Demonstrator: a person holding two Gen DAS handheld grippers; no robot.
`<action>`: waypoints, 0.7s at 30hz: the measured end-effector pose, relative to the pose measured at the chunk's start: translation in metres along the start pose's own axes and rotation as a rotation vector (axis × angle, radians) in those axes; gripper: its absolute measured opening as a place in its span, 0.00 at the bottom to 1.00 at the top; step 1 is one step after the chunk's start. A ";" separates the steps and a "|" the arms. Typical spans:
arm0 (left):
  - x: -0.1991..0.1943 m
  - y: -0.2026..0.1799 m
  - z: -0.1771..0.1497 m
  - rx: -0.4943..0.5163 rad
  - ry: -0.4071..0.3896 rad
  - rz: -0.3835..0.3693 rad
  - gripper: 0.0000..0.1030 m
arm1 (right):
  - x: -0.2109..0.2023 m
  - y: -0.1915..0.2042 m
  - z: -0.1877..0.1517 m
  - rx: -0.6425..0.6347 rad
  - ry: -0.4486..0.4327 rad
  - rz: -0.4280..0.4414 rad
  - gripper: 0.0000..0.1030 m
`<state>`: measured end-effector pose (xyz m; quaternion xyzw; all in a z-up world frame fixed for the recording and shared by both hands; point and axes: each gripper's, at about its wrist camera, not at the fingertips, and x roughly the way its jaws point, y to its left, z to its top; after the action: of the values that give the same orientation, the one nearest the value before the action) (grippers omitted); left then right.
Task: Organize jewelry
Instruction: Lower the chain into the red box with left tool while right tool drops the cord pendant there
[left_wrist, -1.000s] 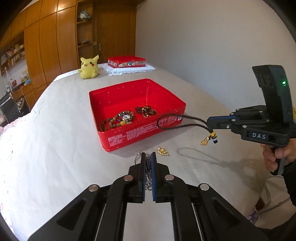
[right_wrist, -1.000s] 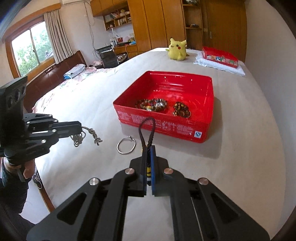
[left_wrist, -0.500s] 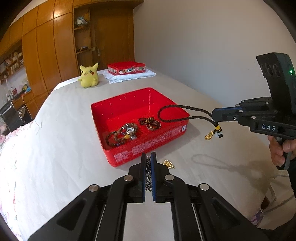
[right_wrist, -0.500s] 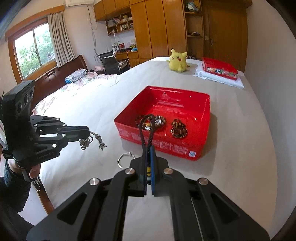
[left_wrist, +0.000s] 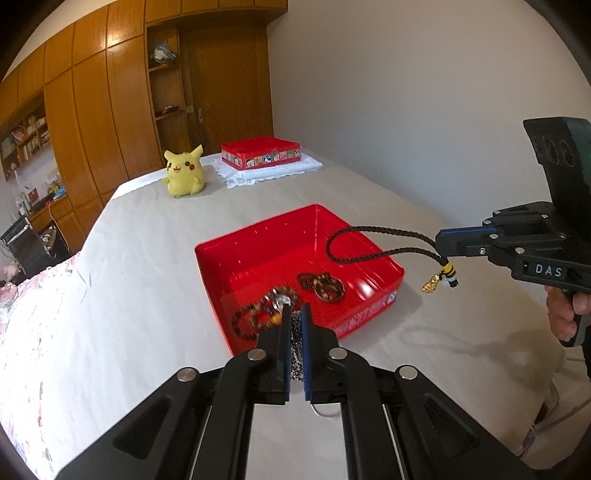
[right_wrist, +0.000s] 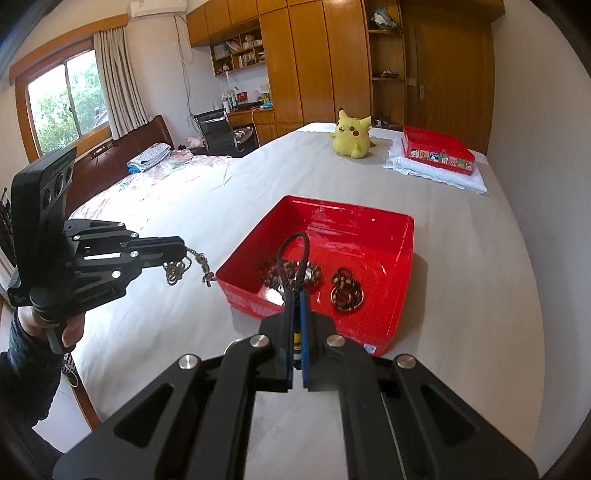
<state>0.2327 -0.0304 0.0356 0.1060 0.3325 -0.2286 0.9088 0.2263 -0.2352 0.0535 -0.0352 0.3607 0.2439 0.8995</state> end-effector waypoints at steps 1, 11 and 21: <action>0.002 0.001 0.003 0.002 0.000 0.002 0.04 | 0.001 -0.001 0.003 -0.001 -0.001 -0.001 0.01; 0.035 0.005 0.031 0.016 0.026 0.008 0.04 | 0.031 -0.016 0.030 0.009 0.015 -0.013 0.01; 0.092 0.018 0.045 -0.006 0.095 -0.001 0.04 | 0.097 -0.044 0.045 0.054 0.089 -0.039 0.01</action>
<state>0.3286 -0.0625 0.0105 0.1138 0.3758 -0.2229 0.8922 0.3354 -0.2234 0.0175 -0.0289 0.4062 0.2145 0.8878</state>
